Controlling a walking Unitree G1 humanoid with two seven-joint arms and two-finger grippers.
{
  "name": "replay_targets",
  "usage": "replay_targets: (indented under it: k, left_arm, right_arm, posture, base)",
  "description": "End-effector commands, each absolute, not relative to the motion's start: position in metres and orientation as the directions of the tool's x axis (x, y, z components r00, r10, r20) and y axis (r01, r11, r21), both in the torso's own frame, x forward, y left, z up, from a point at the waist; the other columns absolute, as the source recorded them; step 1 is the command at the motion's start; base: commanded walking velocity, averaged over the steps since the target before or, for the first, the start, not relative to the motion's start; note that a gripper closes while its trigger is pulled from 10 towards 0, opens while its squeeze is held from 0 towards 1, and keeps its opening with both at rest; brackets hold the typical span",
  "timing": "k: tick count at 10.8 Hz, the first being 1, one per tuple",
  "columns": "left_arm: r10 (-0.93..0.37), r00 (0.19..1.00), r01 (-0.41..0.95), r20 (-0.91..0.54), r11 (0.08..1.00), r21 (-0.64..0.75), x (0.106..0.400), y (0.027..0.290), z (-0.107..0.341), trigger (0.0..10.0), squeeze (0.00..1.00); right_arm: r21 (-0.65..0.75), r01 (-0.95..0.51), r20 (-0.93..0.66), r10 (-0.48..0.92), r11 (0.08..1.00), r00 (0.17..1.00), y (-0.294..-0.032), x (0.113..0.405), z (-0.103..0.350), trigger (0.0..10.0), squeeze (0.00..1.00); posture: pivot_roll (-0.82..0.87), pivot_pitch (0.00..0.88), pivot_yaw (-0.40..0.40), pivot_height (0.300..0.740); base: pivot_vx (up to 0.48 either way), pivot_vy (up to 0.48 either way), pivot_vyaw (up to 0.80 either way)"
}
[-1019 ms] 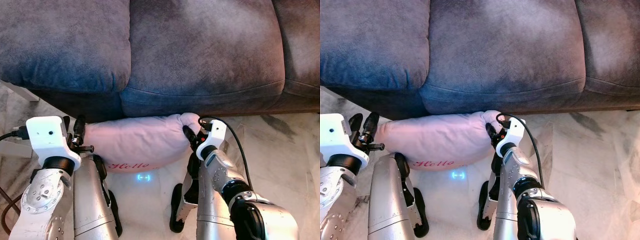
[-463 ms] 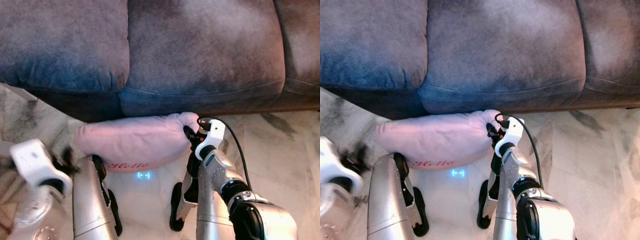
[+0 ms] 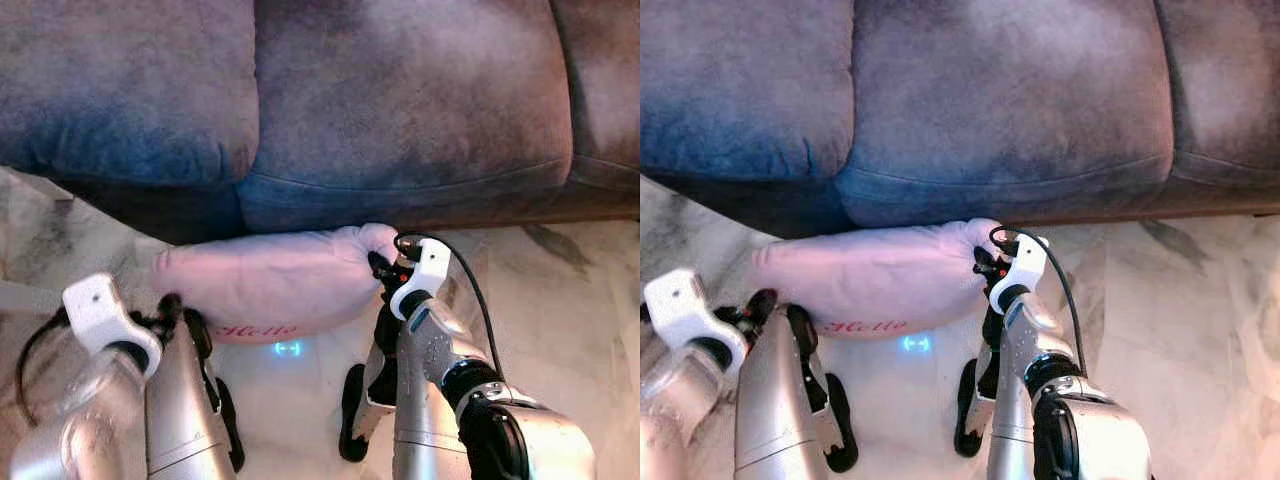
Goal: Move the pillow to the sofa from floor
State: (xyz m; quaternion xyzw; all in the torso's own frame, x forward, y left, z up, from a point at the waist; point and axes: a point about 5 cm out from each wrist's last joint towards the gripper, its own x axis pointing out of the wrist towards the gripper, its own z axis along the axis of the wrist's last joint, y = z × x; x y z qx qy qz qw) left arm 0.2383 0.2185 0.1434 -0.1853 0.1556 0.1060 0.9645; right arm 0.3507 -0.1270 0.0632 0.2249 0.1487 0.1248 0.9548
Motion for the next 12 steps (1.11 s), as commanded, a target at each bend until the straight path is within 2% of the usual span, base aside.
replay_targets:
  k: [1,3,4,5,6,8,10,12]
  left_arm:
    - [0.150,0.918,-0.280,-0.368,0.902,-0.329,0.237,0.220,0.135,10.0,0.00]
    - [0.078,0.930,-0.216,-0.358,0.907,-0.362,0.251,0.210,0.129,10.0,0.00]
    - [0.068,0.928,-0.205,-0.366,0.914,-0.351,0.256,0.208,0.127,10.0,1.00]
    - [0.101,0.911,-0.238,-0.401,0.921,-0.310,0.260,0.209,0.120,10.0,0.61]
    - [0.124,0.913,-0.254,-0.388,0.918,-0.304,0.265,0.210,0.118,10.0,0.00]
    - [0.139,0.916,-0.261,-0.375,0.918,-0.297,0.279,0.204,0.116,10.0,0.00]
    - [0.114,0.937,-0.242,-0.331,0.893,-0.380,0.290,0.199,0.111,10.0,0.00]
    - [0.111,0.881,-0.278,-0.459,0.908,-0.312,0.294,0.194,0.084,10.0,0.00]
  right_arm:
    - [0.472,-0.146,-0.278,0.304,0.870,0.911,-0.129,0.341,0.049,0.0,0.00]
    - [0.473,-0.147,-0.276,0.304,0.869,0.912,-0.129,0.341,0.049,0.0,0.00]
    - [0.473,-0.145,-0.276,0.303,0.869,0.912,-0.130,0.341,0.049,0.0,0.00]
    - [0.472,-0.143,-0.277,0.300,0.870,0.913,-0.130,0.341,0.049,0.0,0.00]
    - [0.473,-0.143,-0.279,0.302,0.870,0.912,-0.130,0.341,0.048,0.0,0.00]
    - [0.475,-0.153,-0.278,0.313,0.866,0.908,-0.127,0.339,0.047,0.0,0.00]
    - [0.480,-0.154,-0.274,0.314,0.864,0.909,-0.127,0.339,0.047,0.0,0.00]
    - [0.481,-0.157,-0.269,0.316,0.862,0.910,-0.128,0.338,0.046,0.0,0.00]
  posture:
    - [0.17,0.510,-0.123,0.487]
    - [0.16,0.512,-0.127,0.487]
    - [0.16,0.513,-0.128,0.487]
    - [0.16,0.514,-0.127,0.487]
    - [0.16,0.514,-0.129,0.487]
    - [0.16,0.513,-0.129,0.487]
    - [0.15,0.508,-0.130,0.487]
    - [0.15,0.502,-0.129,0.487]
  base:
    - [0.000,0.000,0.00]
    - [0.000,0.000,0.00]
    - [0.000,0.000,0.00]
    - [0.000,0.000,0.00]
    - [0.000,0.000,0.00]
    - [0.000,0.000,0.00]
    - [0.000,0.000,0.00]
    - [0.000,0.000,0.00]
